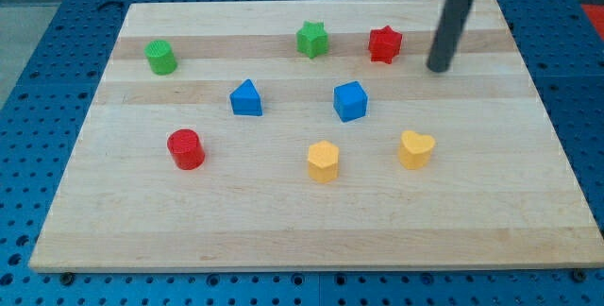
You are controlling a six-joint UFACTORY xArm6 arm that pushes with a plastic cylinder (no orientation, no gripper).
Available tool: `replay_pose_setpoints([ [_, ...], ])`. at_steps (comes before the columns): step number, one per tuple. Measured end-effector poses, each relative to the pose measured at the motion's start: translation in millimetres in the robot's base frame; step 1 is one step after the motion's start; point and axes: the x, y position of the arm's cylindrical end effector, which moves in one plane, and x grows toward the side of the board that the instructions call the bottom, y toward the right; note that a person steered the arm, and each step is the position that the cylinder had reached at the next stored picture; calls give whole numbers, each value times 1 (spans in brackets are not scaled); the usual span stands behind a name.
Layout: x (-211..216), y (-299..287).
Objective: Slide the red star slightly up
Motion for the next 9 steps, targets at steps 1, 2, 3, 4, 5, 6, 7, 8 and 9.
replay_pose_setpoints([
  [1, -41, -32],
  [2, -52, -58],
  [3, -50, -97],
  [4, -35, -56],
  [5, 5, -5],
  [6, 30, -50],
  [7, 29, -97],
  [8, 23, -98],
  [9, 16, -90],
])
